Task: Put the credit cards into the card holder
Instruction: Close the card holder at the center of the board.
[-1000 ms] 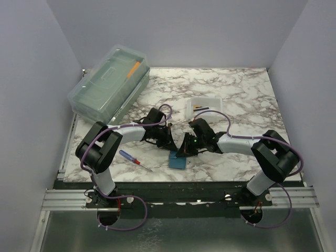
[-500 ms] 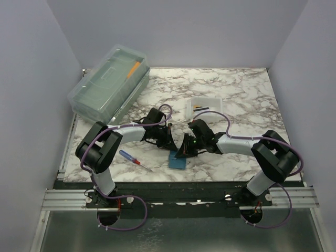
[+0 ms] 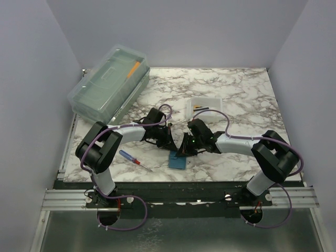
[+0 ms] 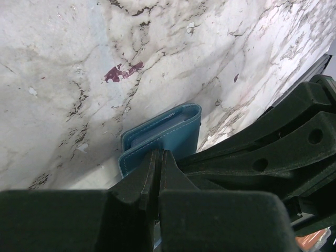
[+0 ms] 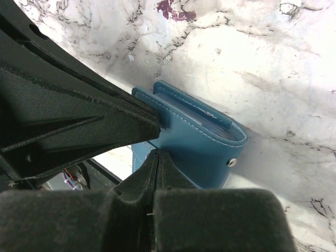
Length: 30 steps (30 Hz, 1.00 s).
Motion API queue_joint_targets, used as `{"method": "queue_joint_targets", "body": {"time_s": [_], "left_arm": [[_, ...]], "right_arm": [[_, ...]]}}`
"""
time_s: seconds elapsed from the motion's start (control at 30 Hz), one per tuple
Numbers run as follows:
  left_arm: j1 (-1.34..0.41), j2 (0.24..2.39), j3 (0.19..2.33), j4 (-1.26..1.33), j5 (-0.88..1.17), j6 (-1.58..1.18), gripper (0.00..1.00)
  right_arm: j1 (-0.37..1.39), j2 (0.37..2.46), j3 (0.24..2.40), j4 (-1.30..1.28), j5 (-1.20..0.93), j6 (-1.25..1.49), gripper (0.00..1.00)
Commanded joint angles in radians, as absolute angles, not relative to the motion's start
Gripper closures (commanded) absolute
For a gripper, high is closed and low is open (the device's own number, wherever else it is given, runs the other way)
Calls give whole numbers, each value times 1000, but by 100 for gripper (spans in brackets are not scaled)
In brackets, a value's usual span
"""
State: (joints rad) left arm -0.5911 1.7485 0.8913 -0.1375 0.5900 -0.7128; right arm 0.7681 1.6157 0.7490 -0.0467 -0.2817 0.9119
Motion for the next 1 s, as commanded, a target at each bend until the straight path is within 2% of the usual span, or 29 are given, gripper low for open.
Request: {"method": "queue_joint_targets", "body": {"time_s": [0.0,0.17,0.33,0.47,0.53,0.7,0.8,0.97], "left_arm": [[-592,1740,878,-181,537,-681,100],[-591,1716,904,-191,567,-678,98],[-568,1622,925,-231,577,-690,74],[-541,1532,889,-242,577,-722,66],[-526,1484,858,-245,576,-733,69],[-505,1435,795,-250,658,-742,100],[-509,1476,770,-241,761,-730,100],[-512,1516,751,-212,823,-701,100]], "right_arm": [[808,1660,715,-136,-210,865,100],[814,1667,705,-124,-206,870,100],[813,1682,712,-123,-203,870,100],[813,1683,704,-115,-202,876,100],[813,1684,697,-106,-205,879,100],[813,1690,688,-86,-216,884,100],[813,1697,691,-80,-225,881,100],[813,1704,694,-78,-228,880,100]]}}
